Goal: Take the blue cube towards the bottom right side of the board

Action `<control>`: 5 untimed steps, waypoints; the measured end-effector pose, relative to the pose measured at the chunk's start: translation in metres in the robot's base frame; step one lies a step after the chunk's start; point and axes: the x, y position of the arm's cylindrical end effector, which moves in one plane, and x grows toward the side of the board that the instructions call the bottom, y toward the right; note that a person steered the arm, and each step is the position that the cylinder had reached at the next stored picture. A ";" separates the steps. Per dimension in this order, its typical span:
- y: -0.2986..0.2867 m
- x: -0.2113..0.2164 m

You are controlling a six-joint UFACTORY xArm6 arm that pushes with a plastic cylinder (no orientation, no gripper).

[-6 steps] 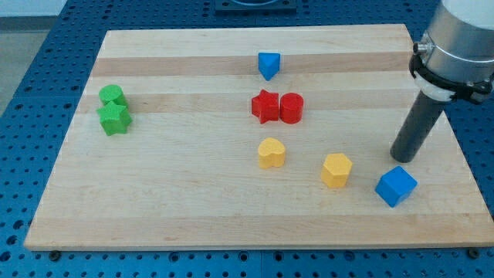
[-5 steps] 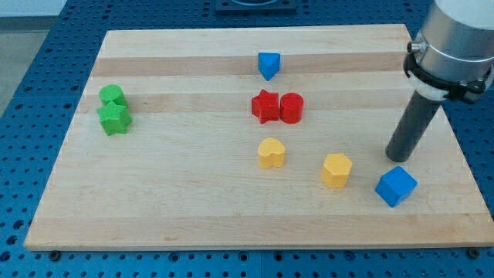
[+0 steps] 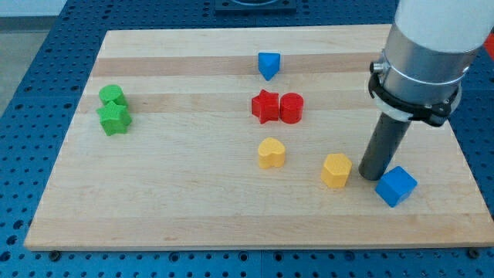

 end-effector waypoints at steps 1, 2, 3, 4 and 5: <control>0.000 0.002; 0.002 0.009; 0.009 0.012; 0.017 0.013; 0.023 0.017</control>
